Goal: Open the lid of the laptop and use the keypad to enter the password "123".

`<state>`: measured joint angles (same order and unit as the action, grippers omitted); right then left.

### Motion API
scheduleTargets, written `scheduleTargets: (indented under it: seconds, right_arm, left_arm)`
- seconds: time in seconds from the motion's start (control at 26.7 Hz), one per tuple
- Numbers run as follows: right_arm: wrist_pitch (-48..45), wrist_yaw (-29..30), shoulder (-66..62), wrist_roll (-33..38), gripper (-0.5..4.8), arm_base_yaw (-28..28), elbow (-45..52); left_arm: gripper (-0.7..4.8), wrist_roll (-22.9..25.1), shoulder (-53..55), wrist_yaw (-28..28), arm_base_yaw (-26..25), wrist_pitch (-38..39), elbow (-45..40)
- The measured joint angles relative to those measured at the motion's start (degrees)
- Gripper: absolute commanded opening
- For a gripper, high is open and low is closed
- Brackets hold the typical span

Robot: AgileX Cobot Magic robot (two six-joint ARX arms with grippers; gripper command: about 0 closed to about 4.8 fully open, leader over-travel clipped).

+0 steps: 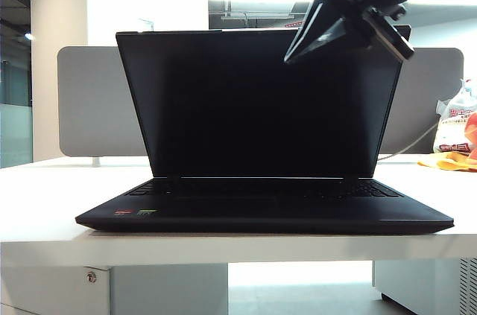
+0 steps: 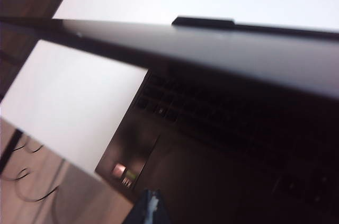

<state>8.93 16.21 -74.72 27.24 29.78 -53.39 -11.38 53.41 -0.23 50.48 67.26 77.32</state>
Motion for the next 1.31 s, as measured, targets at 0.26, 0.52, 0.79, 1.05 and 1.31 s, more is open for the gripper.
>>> scheduleTargets:
  seconds: [0.26, 0.52, 0.79, 1.05, 1.31]
  right_arm:
    - [-0.44, -7.85, -0.09, -3.85, -0.03, 1.14, -0.07]
    - [-3.13, -10.43, -0.20, -6.10, -0.03, 1.20, -1.46]
    - [-3.78, -13.46, -1.40, -8.90, -0.03, 1.22, -4.31]
    - [-1.36, -13.44, -4.17, -10.80, -0.03, 1.42, -8.31]
    - [1.79, -14.25, -4.63, -12.79, -0.03, 0.96, -11.52]
  left_arm:
    - [-0.06, 0.00, 0.00, 0.02, 0.00, 0.70, 0.00]
    - [-0.06, 0.17, 0.00, 0.00, 0.00, 0.61, 0.00]
    - [-0.06, 0.20, 0.00, 0.00, 0.00, 0.24, 0.00]
    - [-0.06, 0.20, -0.02, 0.00, 0.00, 0.24, 0.00]
    - [-0.06, 0.20, 0.00, 0.00, 0.00, 0.24, 0.00]
